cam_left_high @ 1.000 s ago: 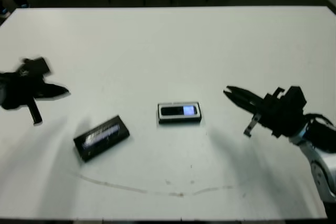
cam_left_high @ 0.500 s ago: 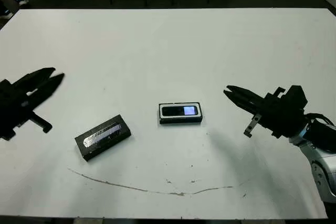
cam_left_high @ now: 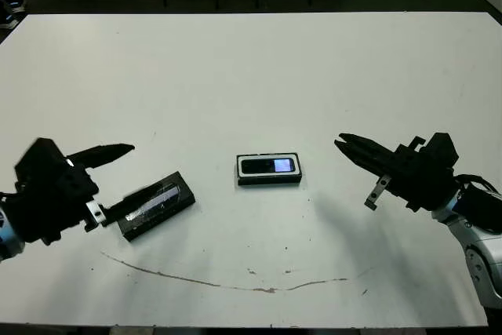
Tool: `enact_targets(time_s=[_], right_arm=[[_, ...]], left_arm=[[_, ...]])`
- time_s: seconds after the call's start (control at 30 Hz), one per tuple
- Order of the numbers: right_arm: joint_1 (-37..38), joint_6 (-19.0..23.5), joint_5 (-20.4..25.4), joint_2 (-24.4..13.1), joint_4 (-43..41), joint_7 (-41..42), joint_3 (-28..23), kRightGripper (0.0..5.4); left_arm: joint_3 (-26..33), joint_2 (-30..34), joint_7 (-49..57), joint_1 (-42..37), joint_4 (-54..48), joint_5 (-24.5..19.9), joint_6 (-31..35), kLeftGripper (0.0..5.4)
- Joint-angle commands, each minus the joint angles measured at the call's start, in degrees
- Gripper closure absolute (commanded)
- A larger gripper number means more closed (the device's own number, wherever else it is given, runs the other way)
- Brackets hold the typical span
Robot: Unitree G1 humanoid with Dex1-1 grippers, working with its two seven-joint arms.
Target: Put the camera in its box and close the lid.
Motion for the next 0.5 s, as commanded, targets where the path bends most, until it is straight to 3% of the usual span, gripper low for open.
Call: enact_targets(time_s=[0.03,0.17,0.5], right_arm=[[0.8,1.3,-0.3,-0.5,-0.2,-0.5,0.1,5.4],[1.1,2.0,-0.1,-0.6,-0.7,-0.5,0.1,5.4],[1.1,1.8,0.6,-0.3,0.0,0.0,0.1,5.4]], left_arm=[[-2.2,1.0,-0.7,0.7,2.4,0.8,0.4,0.73],[-3.3,1.4,-1.7,0.5,5.1,1.8,-1.3,0.01],[-8.2,2.2,-4.8,-1.5,10.8,4.7,-5.5,0.01]])
